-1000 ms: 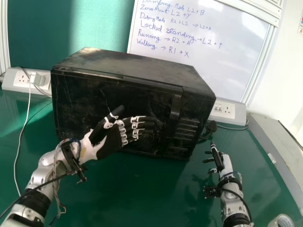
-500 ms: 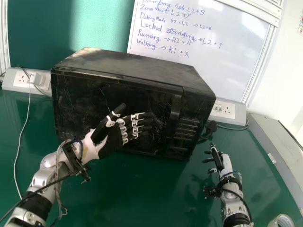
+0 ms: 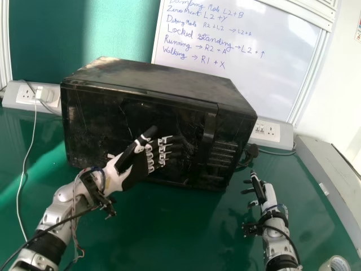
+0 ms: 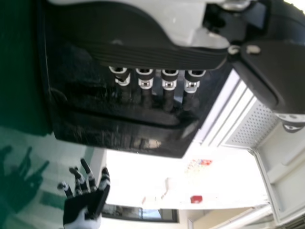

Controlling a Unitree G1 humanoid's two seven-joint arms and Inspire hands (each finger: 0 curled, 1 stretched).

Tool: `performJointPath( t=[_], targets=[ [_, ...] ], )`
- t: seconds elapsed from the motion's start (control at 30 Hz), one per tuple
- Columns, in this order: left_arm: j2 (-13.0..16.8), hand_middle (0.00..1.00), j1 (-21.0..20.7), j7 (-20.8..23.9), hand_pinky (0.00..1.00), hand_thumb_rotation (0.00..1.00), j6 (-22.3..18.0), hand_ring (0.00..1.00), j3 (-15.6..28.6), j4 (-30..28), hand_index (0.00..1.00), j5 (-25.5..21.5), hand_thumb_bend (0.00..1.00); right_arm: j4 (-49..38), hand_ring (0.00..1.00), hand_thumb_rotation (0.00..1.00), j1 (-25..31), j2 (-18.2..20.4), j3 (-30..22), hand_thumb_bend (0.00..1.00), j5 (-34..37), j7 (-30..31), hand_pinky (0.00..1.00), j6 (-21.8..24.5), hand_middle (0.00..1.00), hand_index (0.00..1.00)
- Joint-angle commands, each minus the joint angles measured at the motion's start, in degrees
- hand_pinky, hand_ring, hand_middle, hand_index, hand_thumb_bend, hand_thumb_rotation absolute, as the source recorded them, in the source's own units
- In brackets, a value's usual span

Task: Open the door of oven

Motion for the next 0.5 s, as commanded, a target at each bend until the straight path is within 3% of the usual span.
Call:
performJointPath(
  t=[0.0, 0.1, 0.47],
  targets=[
    [-0.8, 1.0, -1.5, 1.4, 0.77, 0.93, 0.8, 1.0, -0.3, 0.8, 0.98, 0.3, 0.99, -0.2, 0.22, 1.0, -0.3, -0.5, 0.5, 0.63, -0.7, -0.6, 0.17, -0.9, 0.36, 0.6],
    [-1.1, 1.0, -2.0, 2.5, 0.81, 0.92, 1.9, 1.0, -0.3, 0.6, 0.99, 0.2, 0.99, -0.1, 0.23, 1.0, -0.3, -0.4, 0.1, 0.68, -0.2, -0.3, 0.17, -0.6, 0.37, 0.6],
    [-2.2, 1.0, -3.6, 6.3, 0.8, 0.91, 5.1, 0.99, -0.1, 1.8, 0.98, 0.3, 0.94, -0.1, 0.22, 1.0, -0.6, -0.2, 0.8, 0.63, -0.5, -0.7, 0.18, -0.4, 0.36, 0.6]
  ],
)
